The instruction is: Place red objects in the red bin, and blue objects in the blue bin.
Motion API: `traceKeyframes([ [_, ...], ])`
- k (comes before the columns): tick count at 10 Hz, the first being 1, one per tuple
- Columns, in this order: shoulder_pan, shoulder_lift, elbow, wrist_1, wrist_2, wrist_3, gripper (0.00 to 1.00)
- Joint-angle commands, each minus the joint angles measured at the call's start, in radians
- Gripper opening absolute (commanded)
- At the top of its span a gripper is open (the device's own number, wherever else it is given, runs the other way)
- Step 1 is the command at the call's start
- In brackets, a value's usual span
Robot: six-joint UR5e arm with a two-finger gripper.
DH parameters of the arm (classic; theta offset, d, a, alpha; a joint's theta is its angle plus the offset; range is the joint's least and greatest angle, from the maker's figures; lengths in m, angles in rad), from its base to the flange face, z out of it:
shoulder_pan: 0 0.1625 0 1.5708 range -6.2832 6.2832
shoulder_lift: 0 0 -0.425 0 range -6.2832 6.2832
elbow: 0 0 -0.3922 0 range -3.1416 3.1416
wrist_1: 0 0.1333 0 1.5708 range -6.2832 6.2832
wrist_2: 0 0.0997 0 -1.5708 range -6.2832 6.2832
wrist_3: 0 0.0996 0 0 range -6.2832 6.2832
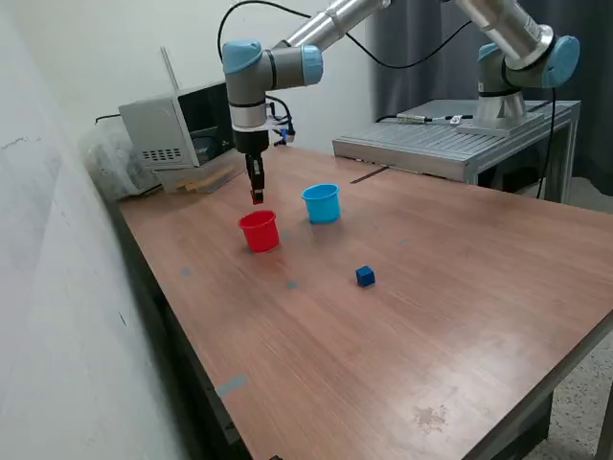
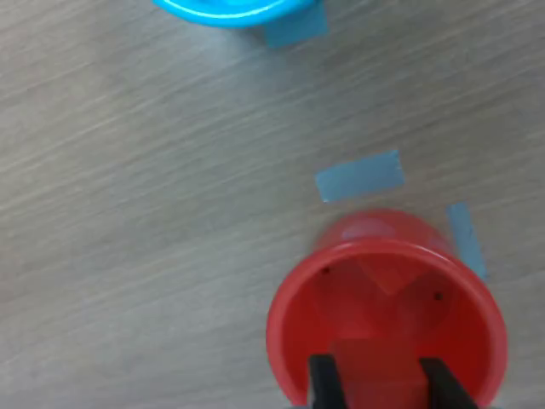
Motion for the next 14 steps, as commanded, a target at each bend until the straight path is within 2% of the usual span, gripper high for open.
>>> traceKeyframes([
  [1,-0.006,0.018,-0.005,-0.004,0.007,0.0,1.0],
  [4,-0.006,0.019,-0.022,-0.005,0.008,-0.001,1.0],
  [5,-0.006,0.019,-0.022,-0.002,0.019,-0.001,1.0],
  [7,0.012,-0.002,-0.024,0.068,0.105,-0.003,1.0],
  [9,0.102,-0.038,-0.015,0.119,0.117,0.002,1.0],
  [10,0.131,-0.06,-0.012,0.132,0.134,0.003,1.0],
  [13,0.23,-0.087,0.028,0.146,0.243,0.066,1.0],
  [14,0.262,-0.088,0.045,0.145,0.296,0.085,1.0],
])
